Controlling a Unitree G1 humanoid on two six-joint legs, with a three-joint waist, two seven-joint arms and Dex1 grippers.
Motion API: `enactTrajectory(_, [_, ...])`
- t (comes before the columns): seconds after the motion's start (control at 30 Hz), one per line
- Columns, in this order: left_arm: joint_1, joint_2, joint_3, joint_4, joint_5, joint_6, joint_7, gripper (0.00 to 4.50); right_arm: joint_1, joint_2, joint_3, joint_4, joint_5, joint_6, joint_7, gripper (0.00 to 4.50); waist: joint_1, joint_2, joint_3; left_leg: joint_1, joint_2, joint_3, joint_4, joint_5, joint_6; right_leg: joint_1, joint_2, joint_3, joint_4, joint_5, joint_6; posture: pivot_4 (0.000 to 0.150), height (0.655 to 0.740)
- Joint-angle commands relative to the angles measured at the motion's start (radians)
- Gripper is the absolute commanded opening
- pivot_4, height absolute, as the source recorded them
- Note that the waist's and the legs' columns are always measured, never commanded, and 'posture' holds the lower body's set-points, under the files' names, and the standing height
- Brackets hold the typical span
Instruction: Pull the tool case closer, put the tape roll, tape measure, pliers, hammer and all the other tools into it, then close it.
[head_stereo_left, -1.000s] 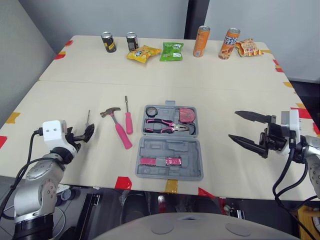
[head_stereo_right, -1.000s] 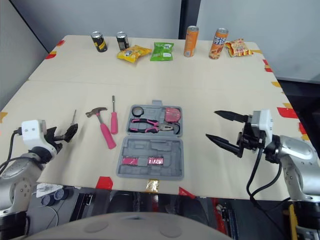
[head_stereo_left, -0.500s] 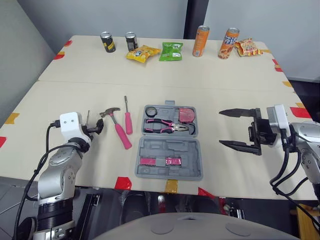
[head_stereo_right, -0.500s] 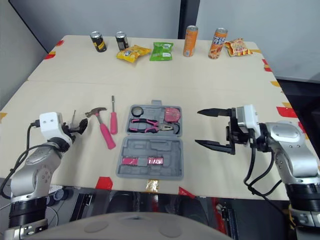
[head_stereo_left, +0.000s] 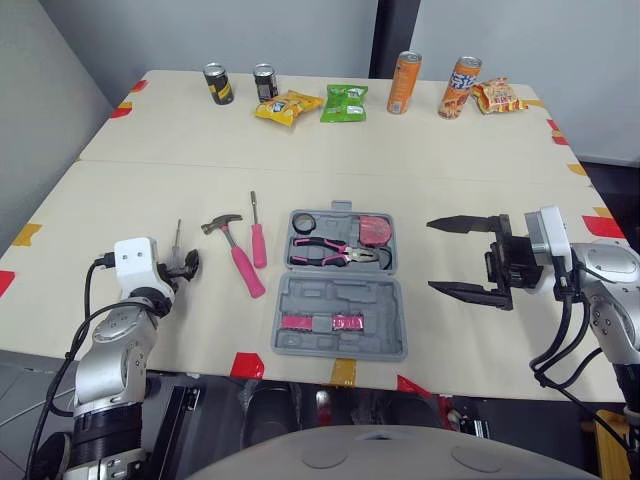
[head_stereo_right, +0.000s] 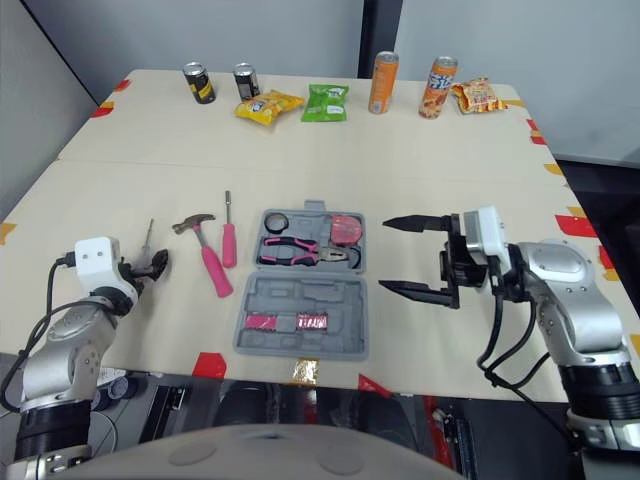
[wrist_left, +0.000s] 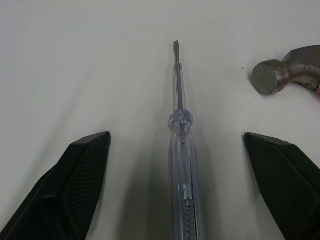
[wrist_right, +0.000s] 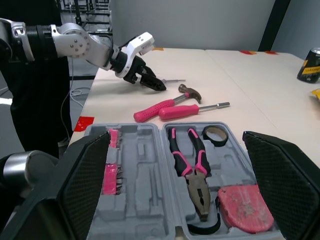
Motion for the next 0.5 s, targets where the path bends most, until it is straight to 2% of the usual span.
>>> enactTrajectory(0.03, [-0.005, 0.001, 0.001, 0.003, 0.010, -0.025, -0.007, 4.50, -0.013, 0.002, -0.010, -0.003, 0.008, -0.012, 0.007, 4.48, 0.001, 0.000, 0.000, 0.000, 0.000, 0.000, 0.000, 0.000, 0.000, 0.000, 0.000, 0.000, 0.000, 0.000, 0.000, 0.150, 0.7385])
enactTrajectory(0.5, [-0.034, -0.008, 0.010, 0.040, 0.004, -0.023, -0.025, 4.50, -0.008, 0.006, -0.014, 0.009, -0.007, -0.030, 0.005, 4.48, 0.001, 0.000, 0.000, 0.000, 0.000, 0.000, 0.000, 0.000, 0.000, 0.000, 0.000, 0.000, 0.000, 0.000, 0.000, 0.150, 0.7385])
